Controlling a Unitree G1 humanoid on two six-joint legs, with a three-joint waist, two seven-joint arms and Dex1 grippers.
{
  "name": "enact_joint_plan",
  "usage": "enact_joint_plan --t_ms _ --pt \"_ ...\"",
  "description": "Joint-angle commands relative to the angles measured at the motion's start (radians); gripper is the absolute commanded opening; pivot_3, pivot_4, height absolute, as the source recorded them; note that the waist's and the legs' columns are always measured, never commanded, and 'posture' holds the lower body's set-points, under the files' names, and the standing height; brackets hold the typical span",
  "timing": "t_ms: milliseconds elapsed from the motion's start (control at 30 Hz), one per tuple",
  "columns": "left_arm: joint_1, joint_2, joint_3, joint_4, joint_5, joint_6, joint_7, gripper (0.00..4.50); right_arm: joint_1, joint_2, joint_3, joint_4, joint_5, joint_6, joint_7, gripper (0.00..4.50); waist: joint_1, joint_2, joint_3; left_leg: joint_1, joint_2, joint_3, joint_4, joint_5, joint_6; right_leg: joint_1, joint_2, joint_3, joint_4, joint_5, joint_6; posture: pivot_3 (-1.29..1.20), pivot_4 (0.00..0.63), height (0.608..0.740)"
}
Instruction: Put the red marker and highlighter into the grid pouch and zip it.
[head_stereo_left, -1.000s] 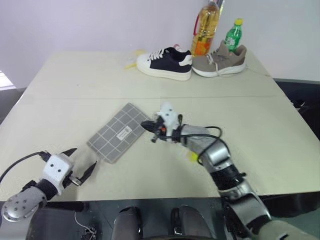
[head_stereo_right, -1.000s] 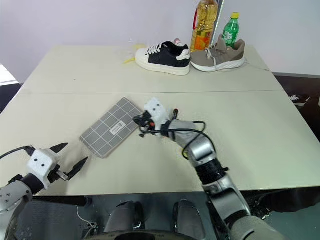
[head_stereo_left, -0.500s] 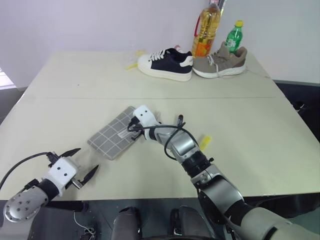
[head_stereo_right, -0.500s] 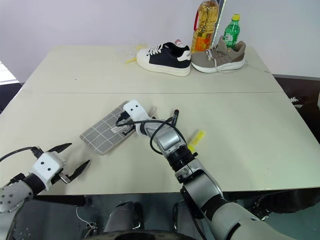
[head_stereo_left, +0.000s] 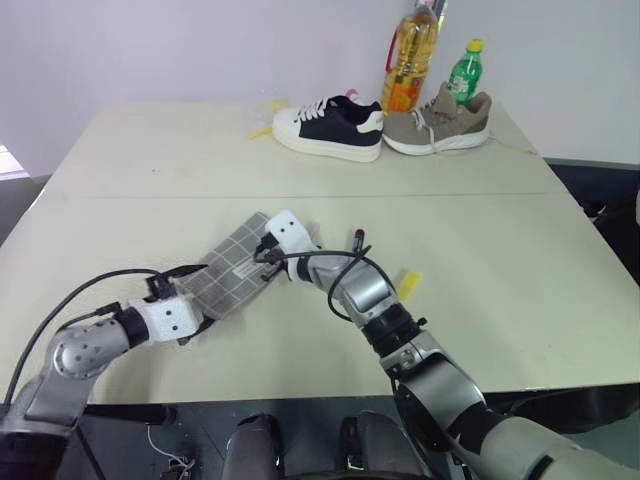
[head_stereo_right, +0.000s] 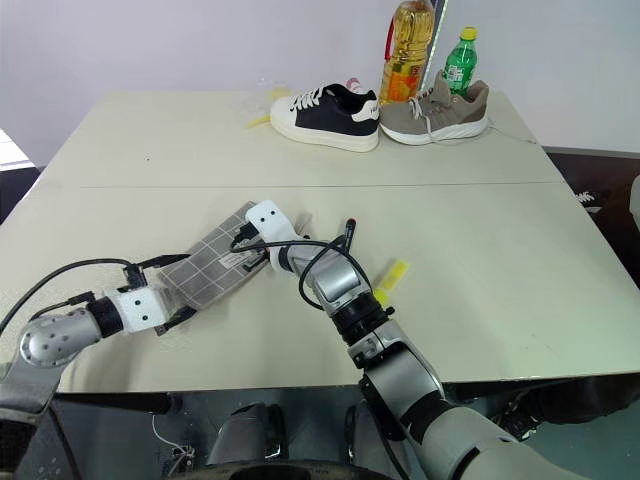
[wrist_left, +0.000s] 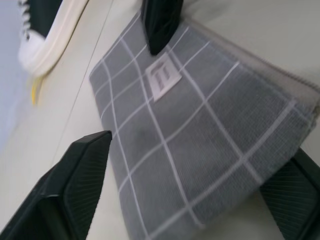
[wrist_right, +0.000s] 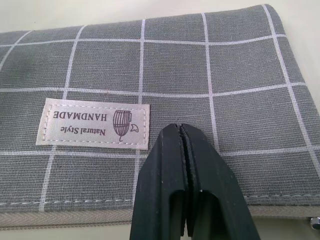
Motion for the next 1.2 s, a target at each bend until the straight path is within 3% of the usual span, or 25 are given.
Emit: enact_joint_plan --t_ms 33,200,300,400,500,667,867,1200 --pt "-0.022 0.027 -0.021 0.050 -0.001 -0.084 -0.015 2.66 0.013 0.000 -0.004 -0.014 -0.008 0.001 0.004 0.00 -0.001 0.000 0.000 0.000 0.000 0.000 0.000 0.000 0.000 0.000 0.000 0.000 0.000 0.000 0.000 0.00 0.150 0.705" --pt "-0.065 0.024 -0.023 0.102 0.001 -0.141 0.017 0.07 0.028 0.003 -0.014 -0.040 0.006 -0.032 0.020 0.00 0.001 0.000 0.000 0.000 0.000 0.000 0.000 0.000 0.000 0.000 0.000 0.000 0.000 0.000 0.000 0.00 0.150 0.705" --pt "-0.069 -0.001 -0.016 0.089 -0.039 -0.106 0.030 0.03 0.033 -0.016 -0.018 -0.063 -0.016 -0.142 0.011 0.00 0.002 0.000 0.000 0.000 0.000 0.000 0.000 0.000 0.000 0.000 0.000 0.000 0.000 0.000 0.000 0.00 0.150 0.705" --pt "-0.038 -0.058 0.006 -0.024 -0.183 0.077 0.026 0.03 0.028 -0.047 -0.091 -0.111 0.034 -0.194 0.047 0.00 0.002 0.000 0.000 -0.002 0.000 0.000 0.001 0.000 0.000 0.000 0.000 0.000 0.000 0.000 0.000 0.00 0.150 0.705" --pt "0.020 -0.093 0.034 -0.176 -0.312 0.264 0.024 0.00 0.015 -0.132 -0.131 -0.180 0.052 -0.206 0.107 0.86 0.001 0.000 0.000 -0.002 0.000 0.000 0.001 0.000 0.000 0.001 0.000 0.000 0.001 0.000 0.001 0.00 0.150 0.705" --pt "0.111 -0.139 0.075 -0.339 -0.382 0.421 0.069 0.00 0.001 -0.303 -0.178 -0.244 0.079 -0.200 0.230 3.38 0.001 0.000 0.001 -0.001 -0.001 0.000 0.001 0.000 0.000 0.002 0.000 0.000 0.000 0.000 0.001 0.00 0.150 0.705" --pt "0.165 -0.185 0.105 -0.379 -0.400 0.447 0.083 0.00 0.047 -0.432 -0.124 -0.288 0.084 -0.221 0.398 3.38 -0.002 -0.001 0.000 0.000 -0.001 0.000 0.000 0.000 0.000 0.002 0.001 0.000 0.000 0.000 0.000 0.00 0.150 0.705" --pt "0.190 -0.225 0.088 -0.316 -0.397 0.375 0.033 0.00 0.000 -0.338 -0.124 -0.145 0.066 -0.243 0.331 3.38 -0.014 0.000 0.000 0.000 0.000 0.000 0.000 0.000 0.000 0.002 0.001 0.000 0.000 0.000 0.000 0.00 0.150 0.705"
